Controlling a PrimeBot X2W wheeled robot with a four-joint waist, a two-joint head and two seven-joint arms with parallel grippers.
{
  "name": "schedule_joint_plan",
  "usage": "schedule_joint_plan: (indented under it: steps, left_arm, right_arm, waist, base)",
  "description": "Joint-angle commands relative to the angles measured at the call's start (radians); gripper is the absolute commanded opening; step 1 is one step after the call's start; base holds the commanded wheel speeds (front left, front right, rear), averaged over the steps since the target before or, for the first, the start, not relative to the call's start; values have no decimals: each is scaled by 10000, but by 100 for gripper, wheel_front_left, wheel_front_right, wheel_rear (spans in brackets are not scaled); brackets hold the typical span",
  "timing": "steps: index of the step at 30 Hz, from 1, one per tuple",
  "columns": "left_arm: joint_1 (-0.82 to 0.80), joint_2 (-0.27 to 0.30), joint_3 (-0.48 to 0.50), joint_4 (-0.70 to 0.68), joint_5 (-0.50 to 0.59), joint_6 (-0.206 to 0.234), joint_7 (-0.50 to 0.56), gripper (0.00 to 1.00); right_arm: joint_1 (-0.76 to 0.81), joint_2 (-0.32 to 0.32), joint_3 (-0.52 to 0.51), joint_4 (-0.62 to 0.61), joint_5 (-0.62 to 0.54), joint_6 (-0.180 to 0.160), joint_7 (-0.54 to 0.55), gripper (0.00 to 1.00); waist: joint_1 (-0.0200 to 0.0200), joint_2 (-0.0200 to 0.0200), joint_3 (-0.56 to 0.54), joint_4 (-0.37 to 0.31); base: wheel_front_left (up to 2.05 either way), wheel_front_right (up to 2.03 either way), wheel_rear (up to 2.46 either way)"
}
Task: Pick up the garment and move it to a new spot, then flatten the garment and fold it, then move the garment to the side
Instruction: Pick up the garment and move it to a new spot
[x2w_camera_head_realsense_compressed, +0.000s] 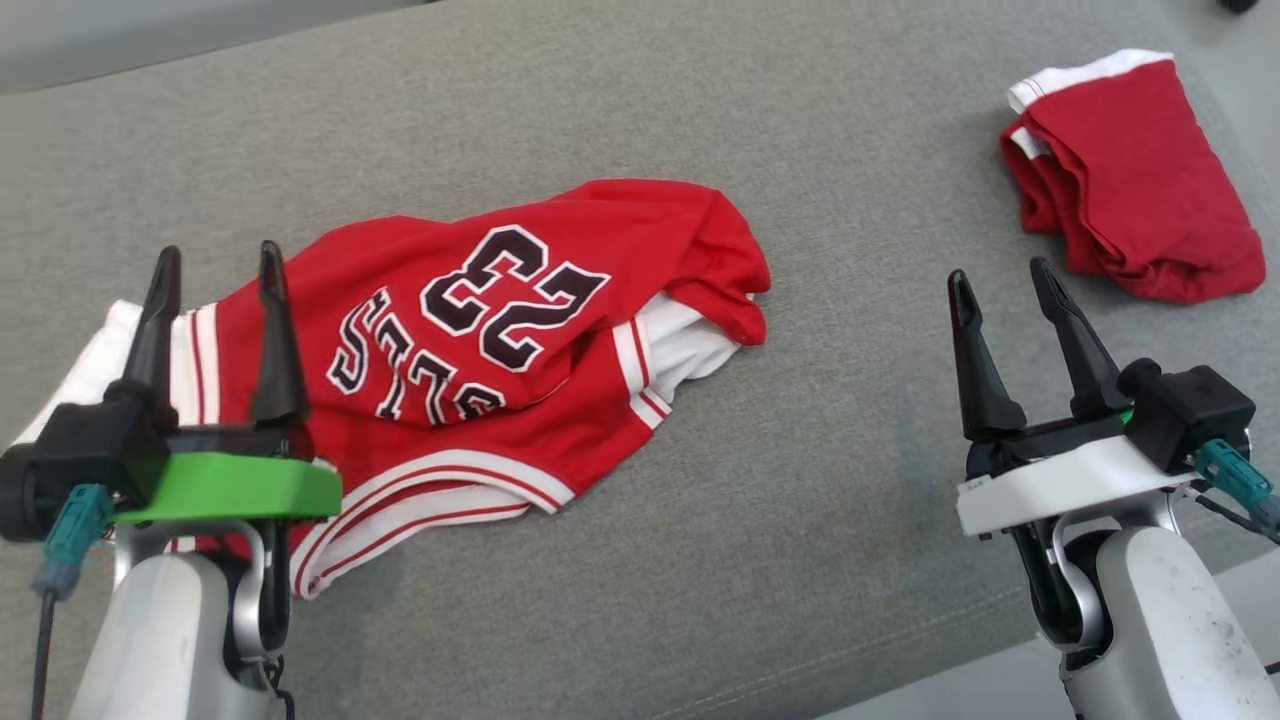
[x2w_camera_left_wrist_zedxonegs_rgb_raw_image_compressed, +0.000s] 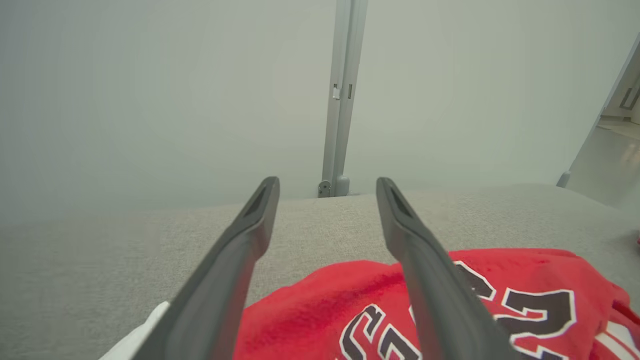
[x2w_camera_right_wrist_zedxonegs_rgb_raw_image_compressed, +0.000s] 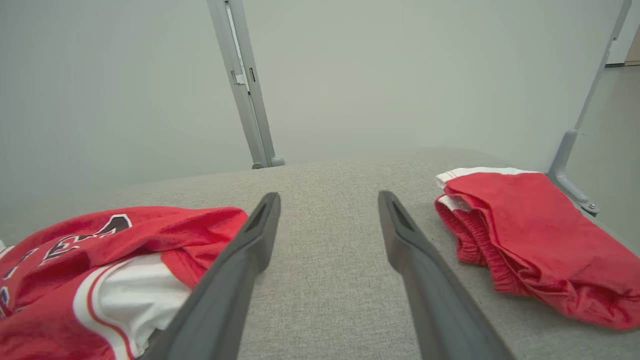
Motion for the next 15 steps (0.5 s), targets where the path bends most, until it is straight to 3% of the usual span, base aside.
schedule_joint_plan:
  steps: [1,15]
  left_arm:
    - [352,126,170,-139,-84,150,-51,100]
    - [2235,234,83,-1397,-90,489,372,100]
  right_arm:
    - [194,-102,-18,-56,-62,-4,64,100]
    - [870,-358,60,-230,-105,-4,546,100]
  waist:
    - [0,0,-646,765]
    - [0,0,-1676,1128]
  base:
    - [0,0,0]
    - [0,0,0]
